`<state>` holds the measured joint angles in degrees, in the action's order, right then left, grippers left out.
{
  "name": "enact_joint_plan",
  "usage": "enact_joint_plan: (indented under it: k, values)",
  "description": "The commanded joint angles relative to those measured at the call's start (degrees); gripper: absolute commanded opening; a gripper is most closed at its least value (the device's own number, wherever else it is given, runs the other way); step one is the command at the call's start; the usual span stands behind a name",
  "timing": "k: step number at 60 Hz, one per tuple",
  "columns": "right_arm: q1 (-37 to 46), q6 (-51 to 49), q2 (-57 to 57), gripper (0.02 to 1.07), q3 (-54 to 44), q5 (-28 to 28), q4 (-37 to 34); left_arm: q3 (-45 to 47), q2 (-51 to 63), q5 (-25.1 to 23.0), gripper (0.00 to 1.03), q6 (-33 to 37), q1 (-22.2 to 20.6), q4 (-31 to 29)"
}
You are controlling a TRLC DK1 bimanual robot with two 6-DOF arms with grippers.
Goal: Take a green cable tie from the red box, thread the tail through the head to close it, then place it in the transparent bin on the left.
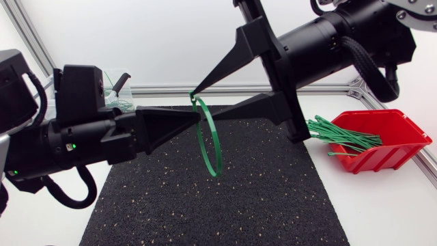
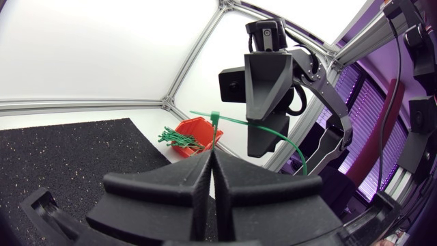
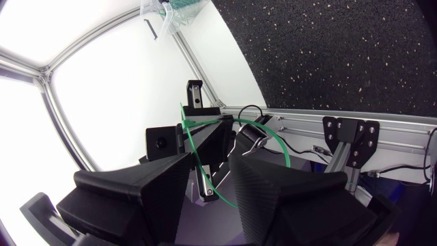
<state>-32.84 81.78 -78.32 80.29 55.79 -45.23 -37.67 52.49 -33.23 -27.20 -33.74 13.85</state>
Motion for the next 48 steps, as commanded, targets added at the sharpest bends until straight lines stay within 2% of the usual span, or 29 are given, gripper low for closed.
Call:
enact_joint_plan:
  k: [1,25,40,48]
  values:
    - [0.94,-1.27,0.63,0.47,0.66,0.72,-0.73,-1.62,-0.72,-0.87,0.03,-1.01,0.51,0.13]
    - [5.95,-2.59,-1.83,0.47,1.10,1.34,0.67,-1.88,-2.04,-0.87,0.03,-1.01,-0.10,-1.01]
    - [4.45,-2.59,-5.61,0.47,3.20,1.51,1.73,-2.23,-1.86,-0.43,0.03,-1.28,-2.91,-1.37]
    - [3.48,-2.32,-5.52,0.47,3.91,1.51,1.73,-2.14,-1.69,-0.43,0.03,-1.28,-2.91,-1.28]
